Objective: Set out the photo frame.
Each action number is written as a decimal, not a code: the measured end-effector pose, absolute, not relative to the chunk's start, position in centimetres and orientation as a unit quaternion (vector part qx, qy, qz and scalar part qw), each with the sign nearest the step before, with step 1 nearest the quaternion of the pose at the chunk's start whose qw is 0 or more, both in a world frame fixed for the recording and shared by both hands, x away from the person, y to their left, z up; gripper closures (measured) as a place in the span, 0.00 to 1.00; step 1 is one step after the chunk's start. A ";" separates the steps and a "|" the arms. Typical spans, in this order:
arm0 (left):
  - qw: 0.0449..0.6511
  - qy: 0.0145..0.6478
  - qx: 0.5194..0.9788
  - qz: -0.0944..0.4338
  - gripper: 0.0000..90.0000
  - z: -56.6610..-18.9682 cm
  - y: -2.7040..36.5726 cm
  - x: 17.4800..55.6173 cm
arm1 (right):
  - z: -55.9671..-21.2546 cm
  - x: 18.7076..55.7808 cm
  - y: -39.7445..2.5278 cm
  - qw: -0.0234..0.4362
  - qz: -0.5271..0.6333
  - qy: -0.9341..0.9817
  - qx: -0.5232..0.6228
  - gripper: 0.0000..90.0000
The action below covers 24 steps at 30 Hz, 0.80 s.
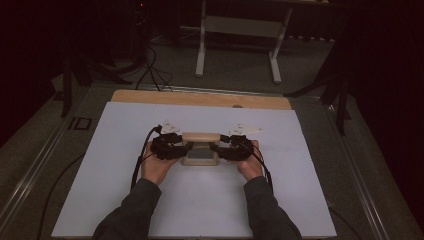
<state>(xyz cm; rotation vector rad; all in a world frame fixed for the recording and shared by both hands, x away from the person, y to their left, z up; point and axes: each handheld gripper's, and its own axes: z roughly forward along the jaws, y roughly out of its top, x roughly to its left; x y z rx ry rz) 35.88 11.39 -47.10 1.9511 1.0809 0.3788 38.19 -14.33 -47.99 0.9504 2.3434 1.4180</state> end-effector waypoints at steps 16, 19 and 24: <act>0.424 0.443 0.776 0.149 0.47 -47.2 11.7 36.1 | -48.3 38.4 -14.3 0.120 0.477 0.803 0.335 0.48; 0.422 0.443 0.777 0.149 0.46 -47.2 11.7 36.0 | -48.3 38.4 -14.4 0.120 0.475 0.805 0.336 0.45; 0.421 0.444 0.776 0.151 0.45 -47.2 11.8 35.9 | -48.2 38.3 -14.5 0.119 0.474 0.805 0.338 0.43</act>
